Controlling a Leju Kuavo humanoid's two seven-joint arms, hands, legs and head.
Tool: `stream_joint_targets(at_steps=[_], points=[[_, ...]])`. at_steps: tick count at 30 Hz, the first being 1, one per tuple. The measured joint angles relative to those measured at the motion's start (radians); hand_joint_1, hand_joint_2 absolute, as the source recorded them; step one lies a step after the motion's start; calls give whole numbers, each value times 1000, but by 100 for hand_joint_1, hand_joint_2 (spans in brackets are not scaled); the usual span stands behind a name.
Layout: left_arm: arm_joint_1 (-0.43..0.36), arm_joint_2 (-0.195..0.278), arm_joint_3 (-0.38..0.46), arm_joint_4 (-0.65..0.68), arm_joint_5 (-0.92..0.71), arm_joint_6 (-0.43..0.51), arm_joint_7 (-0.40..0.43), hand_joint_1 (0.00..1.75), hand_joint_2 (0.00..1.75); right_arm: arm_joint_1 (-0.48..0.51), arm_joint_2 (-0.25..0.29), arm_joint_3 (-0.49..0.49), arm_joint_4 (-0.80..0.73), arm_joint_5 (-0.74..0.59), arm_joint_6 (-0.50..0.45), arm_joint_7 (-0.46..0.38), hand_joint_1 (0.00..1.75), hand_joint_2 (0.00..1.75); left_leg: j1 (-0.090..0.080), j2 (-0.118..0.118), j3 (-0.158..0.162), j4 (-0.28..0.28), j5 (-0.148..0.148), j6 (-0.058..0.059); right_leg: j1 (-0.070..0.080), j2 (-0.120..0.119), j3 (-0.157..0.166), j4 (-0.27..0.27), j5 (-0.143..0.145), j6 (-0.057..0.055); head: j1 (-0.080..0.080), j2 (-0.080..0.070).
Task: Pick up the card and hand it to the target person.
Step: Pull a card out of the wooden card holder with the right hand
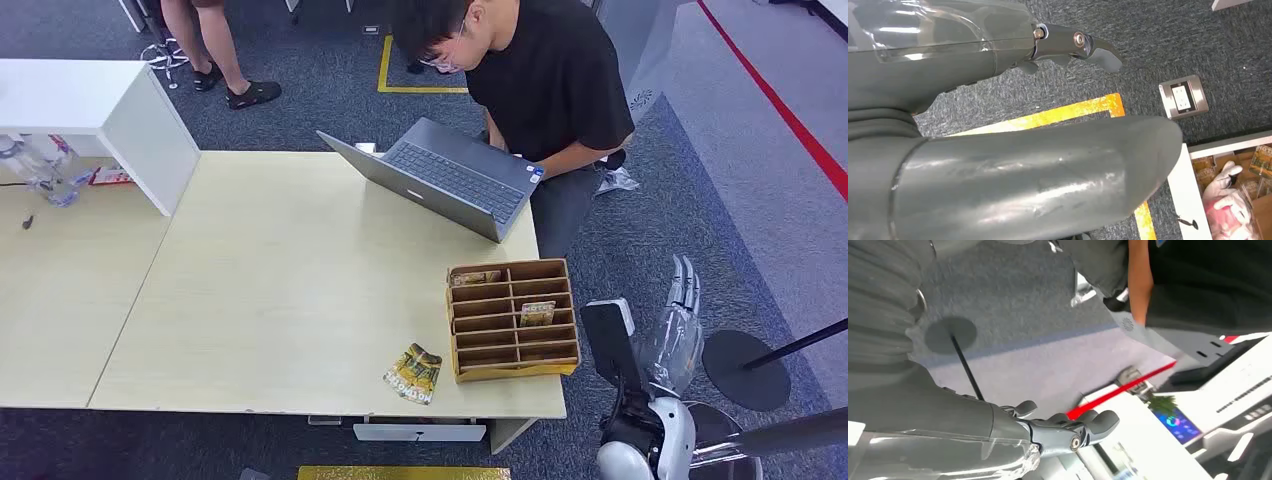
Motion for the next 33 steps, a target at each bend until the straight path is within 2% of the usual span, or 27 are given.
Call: stream_joint_targets(at_steps=[8,15,22,33], points=[[0,0,0,0,-6,-4,0,0,0,-39,-95,73,-2,31,34,49,0,175,0,0,0,0,0,0,0,0,0,0,0,0,0,0],[0,0,0,0,-7,-6,1,0,0,-49,-144,118,-2,35,46,65,1,175,0,0,0,0,0,0,0,0,0,0,0,0,0,0],[0,0,0,0,-7,-7,1,0,0,-57,-177,154,-2,31,75,79,21,175,0,0,0,0,0,0,0,0,0,0,0,0,0,0],[0,0,0,0,-12,-11,1,0,0,-72,-215,201,-2,16,137,100,28,175,0,0,0,0,0,0,0,0,0,0,0,0,0,0]])
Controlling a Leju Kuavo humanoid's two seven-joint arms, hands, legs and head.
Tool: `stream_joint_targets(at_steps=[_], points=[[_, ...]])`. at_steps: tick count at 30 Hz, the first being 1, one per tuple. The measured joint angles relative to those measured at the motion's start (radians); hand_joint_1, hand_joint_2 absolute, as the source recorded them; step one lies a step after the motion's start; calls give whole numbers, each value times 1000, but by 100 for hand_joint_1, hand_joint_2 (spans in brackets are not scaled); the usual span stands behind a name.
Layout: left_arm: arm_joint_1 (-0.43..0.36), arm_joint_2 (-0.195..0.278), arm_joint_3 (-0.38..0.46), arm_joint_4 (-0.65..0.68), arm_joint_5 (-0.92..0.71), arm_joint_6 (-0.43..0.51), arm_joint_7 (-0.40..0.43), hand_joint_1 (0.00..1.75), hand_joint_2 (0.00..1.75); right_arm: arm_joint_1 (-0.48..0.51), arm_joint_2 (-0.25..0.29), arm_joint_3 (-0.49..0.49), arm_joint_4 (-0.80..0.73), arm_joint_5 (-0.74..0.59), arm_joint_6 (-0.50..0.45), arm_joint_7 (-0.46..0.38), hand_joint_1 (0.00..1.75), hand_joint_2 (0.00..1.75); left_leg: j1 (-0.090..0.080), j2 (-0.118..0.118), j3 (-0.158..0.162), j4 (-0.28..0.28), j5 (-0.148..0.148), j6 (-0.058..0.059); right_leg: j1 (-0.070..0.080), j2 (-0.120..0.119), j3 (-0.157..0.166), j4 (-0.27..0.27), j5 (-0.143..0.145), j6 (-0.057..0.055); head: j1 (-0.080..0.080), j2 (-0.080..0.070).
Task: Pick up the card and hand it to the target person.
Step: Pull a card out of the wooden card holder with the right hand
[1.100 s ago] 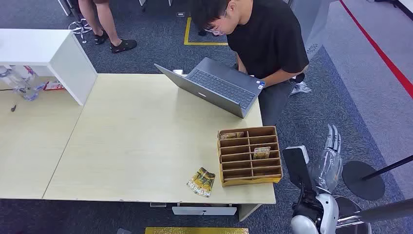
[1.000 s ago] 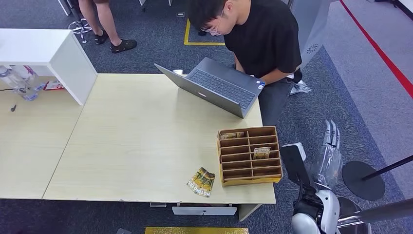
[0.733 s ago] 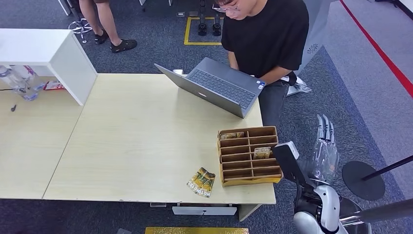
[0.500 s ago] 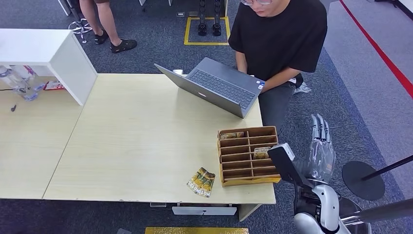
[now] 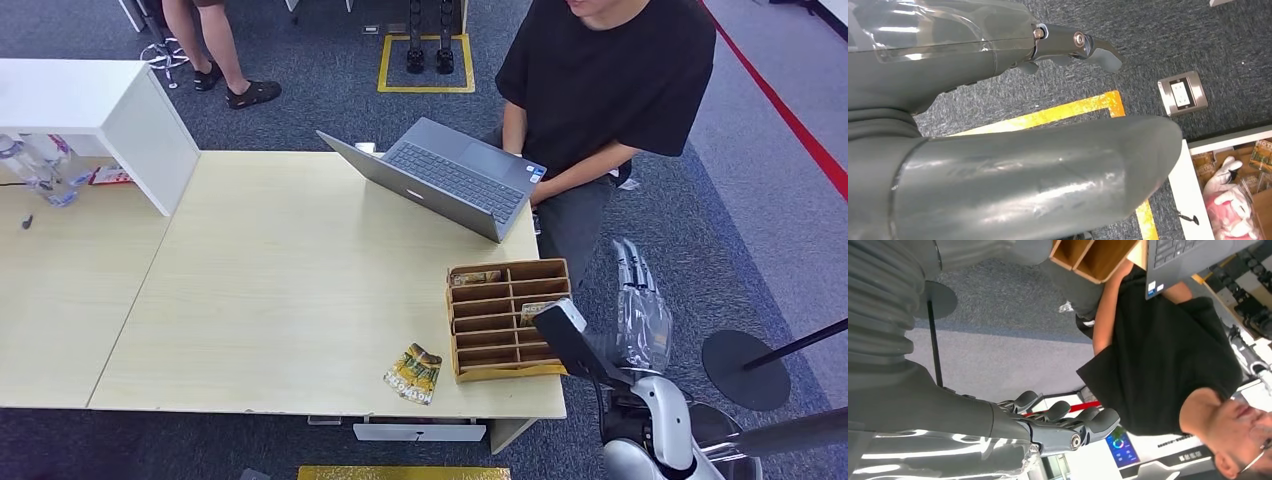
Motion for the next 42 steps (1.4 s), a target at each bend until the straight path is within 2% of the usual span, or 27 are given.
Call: stream_joint_targets(at_steps=[10,16,19,21,42], points=[[0,0,0,0,-3,-2,0,0,0,-10,-19,22,2,-1,18,6,32,175,0,0,0,0,0,0,0,0,0,0,0,0,0,0],[0,0,0,0,-7,-2,-1,0,0,-22,-29,35,3,17,50,13,47,175,0,0,0,0,0,0,0,0,0,0,0,0,0,0],[-1,0,0,0,-11,-2,0,0,0,-28,-33,41,5,33,73,18,63,175,0,0,0,0,0,0,0,0,0,0,0,0,0,0],[-1,0,-1,0,-14,-3,2,0,0,-32,-36,46,6,43,92,20,68,175,0,0,0,0,0,0,0,0,0,0,0,0,0,0],[-10,0,-2,0,-34,-15,17,0,0,-78,-42,97,39,100,202,22,67,175,0,0,0,0,0,0,0,0,0,0,0,0,0,0]])
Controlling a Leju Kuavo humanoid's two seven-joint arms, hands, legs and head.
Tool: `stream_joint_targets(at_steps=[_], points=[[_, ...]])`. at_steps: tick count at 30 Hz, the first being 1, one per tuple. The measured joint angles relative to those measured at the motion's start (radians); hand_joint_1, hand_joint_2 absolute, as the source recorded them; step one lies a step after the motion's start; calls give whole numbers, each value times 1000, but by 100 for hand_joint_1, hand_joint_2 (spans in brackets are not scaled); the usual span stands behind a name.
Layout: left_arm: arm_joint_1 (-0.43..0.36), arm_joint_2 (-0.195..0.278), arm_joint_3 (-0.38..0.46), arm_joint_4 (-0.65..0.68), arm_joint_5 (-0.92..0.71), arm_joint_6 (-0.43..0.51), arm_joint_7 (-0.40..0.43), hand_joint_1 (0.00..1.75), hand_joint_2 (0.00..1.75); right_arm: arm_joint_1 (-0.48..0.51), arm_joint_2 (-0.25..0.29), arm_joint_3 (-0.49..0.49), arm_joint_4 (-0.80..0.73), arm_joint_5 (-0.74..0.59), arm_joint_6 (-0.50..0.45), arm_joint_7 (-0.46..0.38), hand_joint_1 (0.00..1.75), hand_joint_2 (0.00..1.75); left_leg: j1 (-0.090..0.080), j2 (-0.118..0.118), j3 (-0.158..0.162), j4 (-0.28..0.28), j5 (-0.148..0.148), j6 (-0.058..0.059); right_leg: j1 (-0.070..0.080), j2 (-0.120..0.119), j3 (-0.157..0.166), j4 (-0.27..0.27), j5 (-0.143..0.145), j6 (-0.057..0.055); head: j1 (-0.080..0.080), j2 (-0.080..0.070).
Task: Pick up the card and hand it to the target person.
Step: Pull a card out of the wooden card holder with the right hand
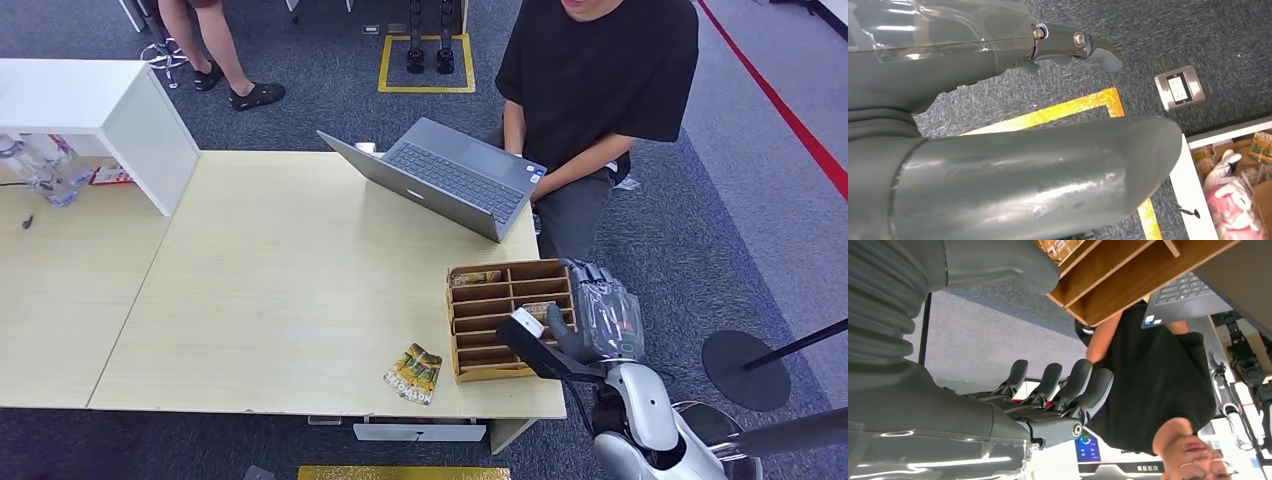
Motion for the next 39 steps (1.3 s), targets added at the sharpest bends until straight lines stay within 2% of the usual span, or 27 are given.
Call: stream_joint_targets(at_steps=[15,39], points=[[-9,0,-1,0,-13,-5,7,0,0,-20,0,40,41,32,58,-4,71,175,0,0,0,0,0,0,0,0,0,0,0,0,0,0],[-12,0,-1,0,-17,-8,8,0,0,-27,0,81,79,55,71,3,72,175,0,0,0,0,0,0,0,0,0,0,0,0,0,0]])
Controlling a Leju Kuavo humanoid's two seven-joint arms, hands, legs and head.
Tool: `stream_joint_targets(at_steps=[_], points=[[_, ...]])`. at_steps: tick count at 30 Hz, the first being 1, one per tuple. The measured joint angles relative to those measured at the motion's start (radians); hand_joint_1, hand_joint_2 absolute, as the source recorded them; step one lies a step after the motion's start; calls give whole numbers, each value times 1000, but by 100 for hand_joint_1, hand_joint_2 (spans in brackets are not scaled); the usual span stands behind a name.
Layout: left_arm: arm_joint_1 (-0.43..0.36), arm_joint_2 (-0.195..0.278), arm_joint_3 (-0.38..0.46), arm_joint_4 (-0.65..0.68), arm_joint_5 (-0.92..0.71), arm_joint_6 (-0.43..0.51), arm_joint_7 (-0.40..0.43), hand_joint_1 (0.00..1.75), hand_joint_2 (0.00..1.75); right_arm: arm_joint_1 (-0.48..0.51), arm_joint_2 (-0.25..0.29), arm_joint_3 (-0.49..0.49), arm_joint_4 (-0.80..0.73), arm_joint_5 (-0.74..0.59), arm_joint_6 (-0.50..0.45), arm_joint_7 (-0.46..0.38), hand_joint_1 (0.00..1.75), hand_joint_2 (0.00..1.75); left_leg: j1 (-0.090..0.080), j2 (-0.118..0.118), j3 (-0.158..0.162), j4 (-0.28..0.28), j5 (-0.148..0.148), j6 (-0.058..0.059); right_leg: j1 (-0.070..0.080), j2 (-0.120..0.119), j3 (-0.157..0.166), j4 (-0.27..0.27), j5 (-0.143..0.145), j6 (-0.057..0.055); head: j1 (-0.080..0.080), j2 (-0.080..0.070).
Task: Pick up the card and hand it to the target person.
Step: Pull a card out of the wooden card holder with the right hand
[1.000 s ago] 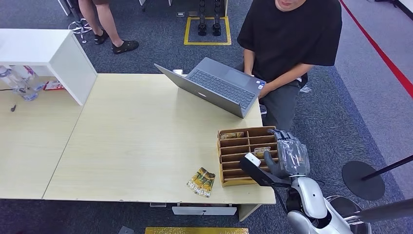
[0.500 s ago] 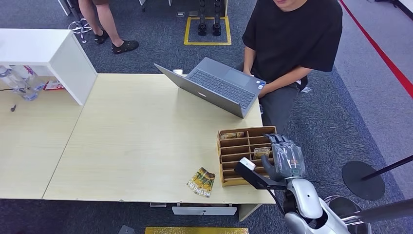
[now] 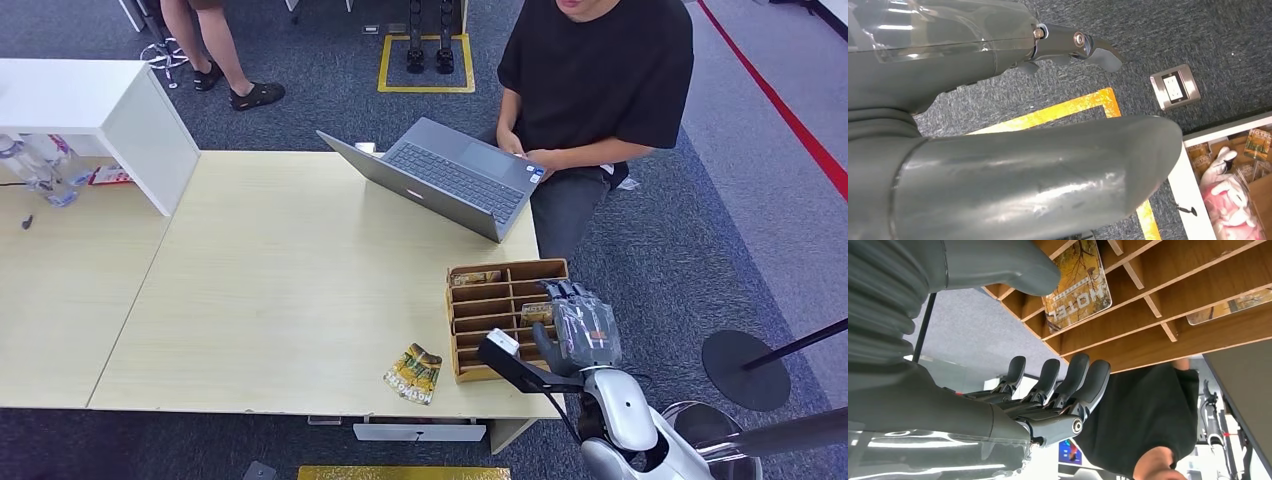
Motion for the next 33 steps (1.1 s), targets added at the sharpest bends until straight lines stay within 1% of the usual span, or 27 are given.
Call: stream_joint_targets(at_steps=[8,13,20,22,24,26,28,33], points=[[-1,0,0,0,0,0,1,0,0,0,0,0,2,0,0,0,70,175,0,0,0,0,0,0,0,0,0,0,0,0,0,0],[-1,0,-2,0,0,0,1,0,0,-1,0,0,3,0,1,0,77,175,0,0,0,0,0,0,0,0,0,0,0,0,0,0],[-1,0,-6,0,-1,0,2,0,0,-4,0,2,12,0,2,0,78,175,0,0,0,0,0,0,0,0,0,0,0,0,0,0],[-2,0,-6,0,-2,0,4,0,0,-6,0,5,16,1,3,0,87,175,0,0,0,0,0,0,0,0,0,0,0,0,0,0],[-2,-1,-7,0,-2,0,8,0,0,-8,0,9,21,1,3,0,107,175,0,0,0,0,0,0,0,0,0,0,0,0,0,0],[-2,-1,-7,0,-2,0,9,0,0,-8,0,13,24,2,3,0,124,175,0,0,0,0,0,0,0,0,0,0,0,0,0,0],[-2,-1,-7,0,-2,0,10,0,0,-8,0,15,26,2,3,0,129,175,0,0,0,0,0,0,0,0,0,0,0,0,0,0],[-2,-1,-7,0,-2,0,10,0,0,-9,0,17,26,2,3,0,128,175,0,0,0,0,0,0,0,0,0,0,0,0,0,0]])
